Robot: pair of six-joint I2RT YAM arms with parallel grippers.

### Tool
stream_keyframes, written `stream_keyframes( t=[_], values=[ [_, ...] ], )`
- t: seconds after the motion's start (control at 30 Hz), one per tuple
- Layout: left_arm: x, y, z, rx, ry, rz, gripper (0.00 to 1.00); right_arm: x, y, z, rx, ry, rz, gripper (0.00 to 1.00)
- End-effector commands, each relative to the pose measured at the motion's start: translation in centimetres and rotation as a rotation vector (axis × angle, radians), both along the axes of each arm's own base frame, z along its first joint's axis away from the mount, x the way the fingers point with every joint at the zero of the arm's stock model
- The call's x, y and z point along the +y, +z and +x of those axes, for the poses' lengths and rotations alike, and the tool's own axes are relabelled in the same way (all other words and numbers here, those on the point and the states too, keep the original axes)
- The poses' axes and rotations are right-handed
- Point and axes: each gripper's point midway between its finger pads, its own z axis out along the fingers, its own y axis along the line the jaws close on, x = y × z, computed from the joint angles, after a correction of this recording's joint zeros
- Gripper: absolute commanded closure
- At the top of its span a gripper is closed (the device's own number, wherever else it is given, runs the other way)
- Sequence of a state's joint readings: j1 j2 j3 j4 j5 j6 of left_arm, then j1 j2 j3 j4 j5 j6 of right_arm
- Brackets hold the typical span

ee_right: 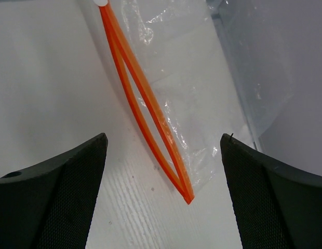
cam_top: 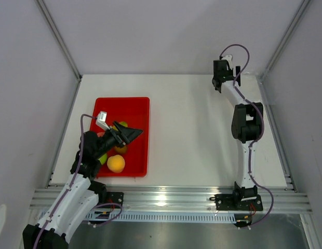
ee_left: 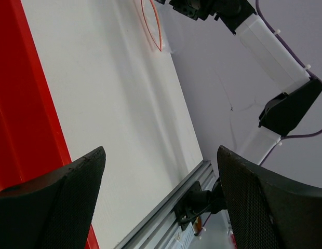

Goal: Place the food in the zip-top bag and seal the zipper
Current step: Pick up the zipper food storage bag at the corner of the board.

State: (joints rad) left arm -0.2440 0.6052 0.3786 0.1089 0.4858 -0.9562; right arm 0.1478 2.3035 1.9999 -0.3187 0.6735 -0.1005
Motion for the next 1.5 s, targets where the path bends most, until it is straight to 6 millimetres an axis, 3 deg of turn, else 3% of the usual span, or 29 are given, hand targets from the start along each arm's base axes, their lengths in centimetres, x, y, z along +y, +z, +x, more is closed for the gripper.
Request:
stream_keyframes(
  t=[0.0, 0.27, 0.53, 0.63, 0.9, 0.97, 1.07, 1.27, 1.3, 1.4, 1.47],
  values=[
    [-0.4, 1.8, -0.3, -0.078, -0.046, 0.007, 0.11, -1.7, 0.7, 0.2, 0.003, -0.076, -0.151, 0.1],
    [-1.4, 0.6, -1.3, -0.067, -0.101, -0.014, 0.13, -2.8, -1.3, 0.0, 0.051, -0.12, -0.262, 0.13],
    [-1.6, 0.7, -1.3, -0.069, -0.113, -0.016, 0.14, -6.6, -4.7, -0.8, 0.105, -0.21, -0.314, 0.2],
    [-1.6, 0.6, -1.2, -0.068, -0.108, -0.013, 0.15, -7.1, -6.2, -0.9, 0.129, -0.225, -0.318, 0.25],
    [-1.5, 0.7, -1.1, -0.058, -0.101, -0.013, 0.18, -7.5, -7.6, -0.2, 0.129, -0.239, -0.316, 0.3],
    [-1.5, 0.7, -1.3, -0.056, -0.103, -0.008, 0.18, -7.5, -7.7, 0.1, 0.131, -0.237, -0.325, 0.41],
    [-1.3, 1.3, -1.5, -0.078, -0.099, 0.001, 0.18, -6.8, -7.1, 0.3, 0.113, -0.229, -0.301, 0.62],
    [-0.5, 2.0, -2.1, -0.095, -0.066, 0.032, 0.19, -3.1, -2.9, 0.1, 0.059, -0.199, -0.277, 1.0],
    [-0.4, 1.9, -2.2, -0.087, -0.062, 0.041, 0.2, -1.2, -1.4, 0.0, 0.037, -0.172, -0.273, 1.0],
    [0.1, 1.9, -2.6, -0.078, -0.04, 0.071, 0.2, 2.2, 0.5, -0.8, 0.032, -0.125, -0.243, 1.0],
    [0.3, 1.3, -3.2, -0.053, -0.046, 0.089, 0.2, 5.9, 2.6, -1.8, 0.012, -0.057, -0.191, 1.0]
  ],
)
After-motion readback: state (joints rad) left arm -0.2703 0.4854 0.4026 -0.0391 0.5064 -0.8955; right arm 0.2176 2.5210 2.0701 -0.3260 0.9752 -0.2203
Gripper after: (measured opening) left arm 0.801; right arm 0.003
